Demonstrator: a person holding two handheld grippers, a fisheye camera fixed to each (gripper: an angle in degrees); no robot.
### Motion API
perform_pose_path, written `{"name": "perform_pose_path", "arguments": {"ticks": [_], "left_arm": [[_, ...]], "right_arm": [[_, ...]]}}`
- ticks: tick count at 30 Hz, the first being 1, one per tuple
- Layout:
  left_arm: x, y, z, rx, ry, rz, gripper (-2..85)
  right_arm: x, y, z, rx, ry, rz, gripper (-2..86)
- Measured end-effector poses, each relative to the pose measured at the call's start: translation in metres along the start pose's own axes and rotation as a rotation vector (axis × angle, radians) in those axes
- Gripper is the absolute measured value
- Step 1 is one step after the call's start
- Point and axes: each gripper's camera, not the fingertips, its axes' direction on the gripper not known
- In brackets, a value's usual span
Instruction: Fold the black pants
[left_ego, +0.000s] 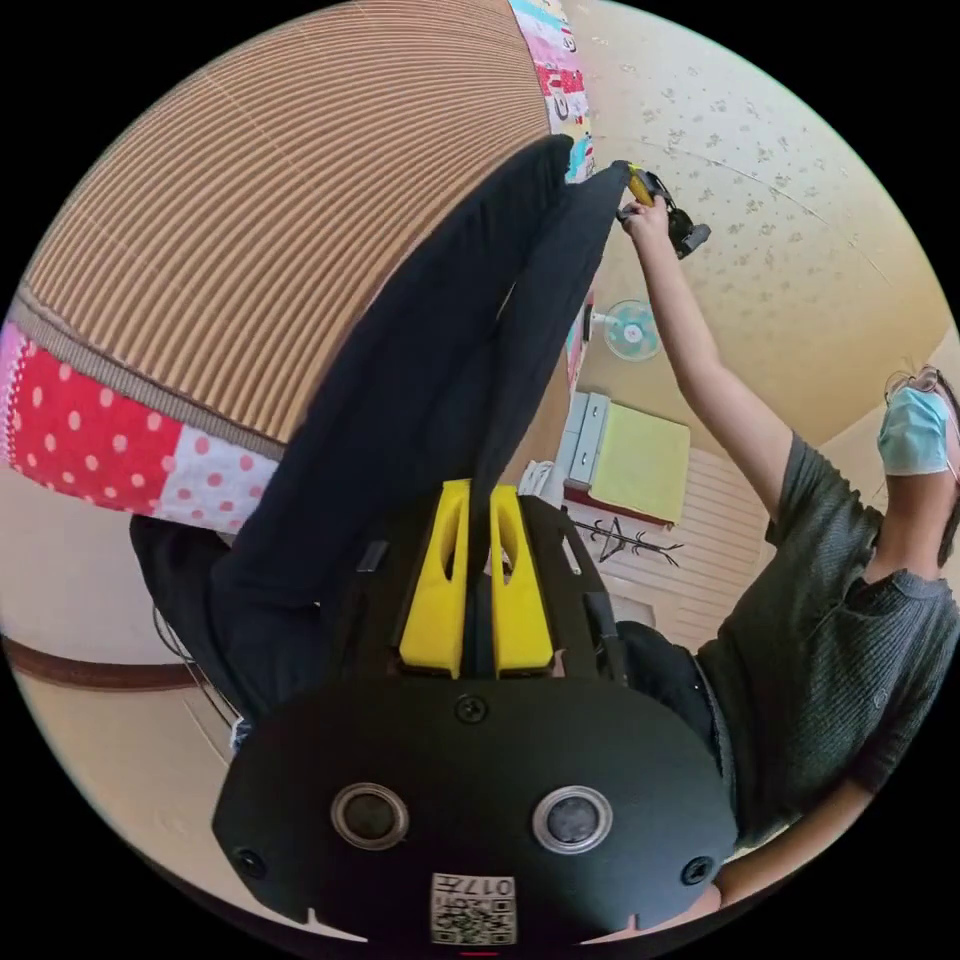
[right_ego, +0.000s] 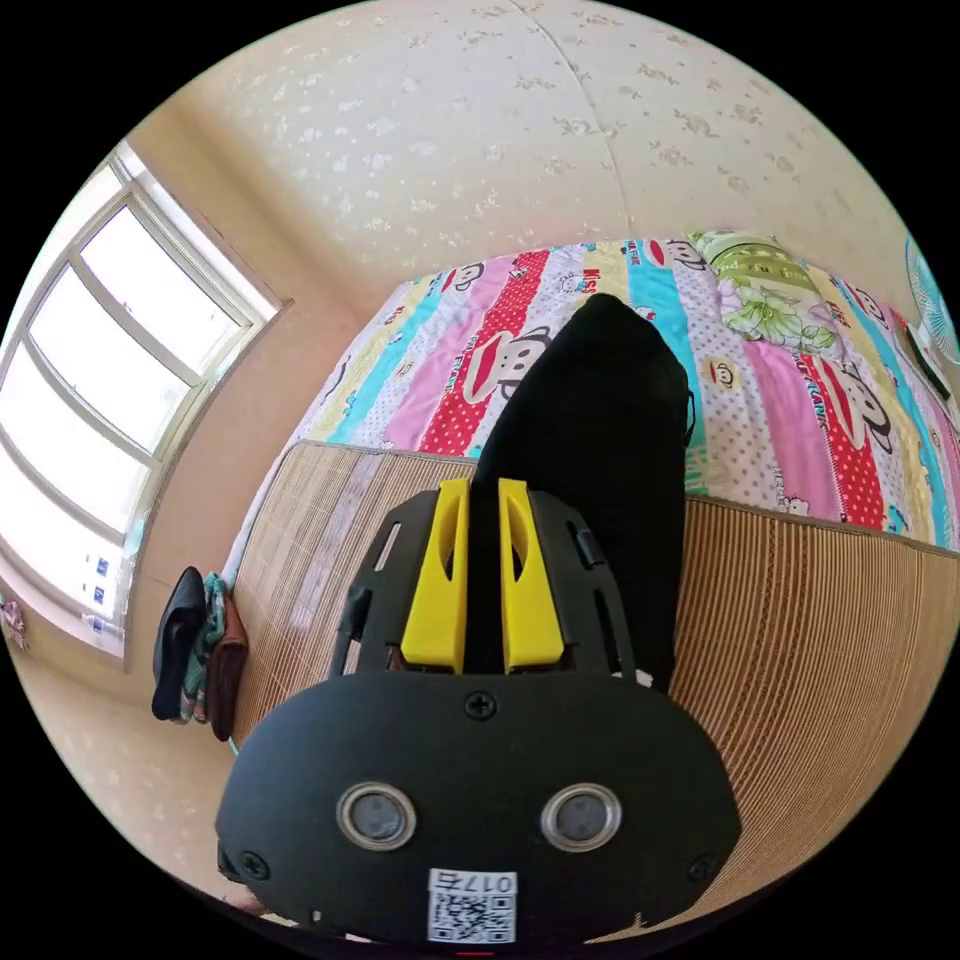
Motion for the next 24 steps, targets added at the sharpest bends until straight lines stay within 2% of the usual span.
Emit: {"name": "perform_pose_path", "arguments": {"ticks": [3,6,9,11,13,16,18,24], "left_arm": [[-0.011,-0.016,-0.009,-0.047,-0.156,0.0,4.5],[-0.008,-0.032,-0.003,-0.146,-0.2,0.062,5.0],[0.001,-0.042,0.005,-0.236,-0.243,0.12,5.0],[0.007,-0.047,0.008,-0.279,-0.26,0.14,5.0],[0.013,-0.052,0.012,-0.329,-0.27,0.166,4.9],[0.02,-0.057,0.016,-0.382,-0.281,0.196,4.8],[0.022,-0.06,0.018,-0.404,-0.287,0.213,4.7],[0.02,-0.073,0.025,-0.455,-0.272,0.198,4.1]], "right_arm": [[-0.02,0.031,0.001,-0.015,0.044,-0.019,4.3],[-0.022,0.099,-0.01,-0.111,-0.026,-0.083,5.7],[-0.008,0.187,-0.014,-0.287,-0.033,-0.074,7.3],[0.017,0.25,-0.02,-0.344,-0.053,0.079,8.6],[0.042,0.279,-0.026,-0.3,-0.122,0.247,9.3],[0.079,0.283,-0.034,-0.1,-0.276,0.448,10.3],[0.095,0.263,-0.031,0.002,-0.307,0.485,10.7],[0.133,0.178,0.002,-0.007,-0.192,0.484,7.9]]}}
